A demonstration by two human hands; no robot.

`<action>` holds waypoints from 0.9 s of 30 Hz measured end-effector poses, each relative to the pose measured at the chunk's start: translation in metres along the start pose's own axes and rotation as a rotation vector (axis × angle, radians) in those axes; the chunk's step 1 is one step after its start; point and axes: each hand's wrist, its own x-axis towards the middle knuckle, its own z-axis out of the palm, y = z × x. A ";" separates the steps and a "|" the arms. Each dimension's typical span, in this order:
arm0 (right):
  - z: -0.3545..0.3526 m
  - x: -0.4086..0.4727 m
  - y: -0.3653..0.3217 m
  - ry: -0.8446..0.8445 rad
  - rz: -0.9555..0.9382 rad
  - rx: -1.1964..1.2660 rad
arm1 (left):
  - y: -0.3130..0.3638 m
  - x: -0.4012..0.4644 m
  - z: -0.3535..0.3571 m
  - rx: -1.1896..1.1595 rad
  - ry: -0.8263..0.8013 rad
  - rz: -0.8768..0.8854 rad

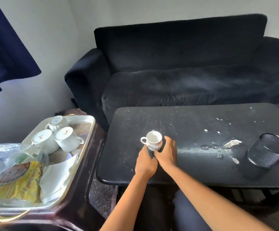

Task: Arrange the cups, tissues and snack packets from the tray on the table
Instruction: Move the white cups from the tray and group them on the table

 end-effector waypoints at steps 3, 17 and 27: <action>-0.007 -0.010 -0.003 0.009 -0.013 -0.071 | 0.002 -0.008 -0.005 0.130 0.017 0.003; -0.017 -0.028 -0.075 0.021 -0.331 -0.369 | 0.006 -0.033 -0.141 0.424 0.458 0.299; 0.050 -0.028 -0.173 -0.200 -0.705 -0.434 | -0.040 -0.036 -0.204 0.356 0.634 0.048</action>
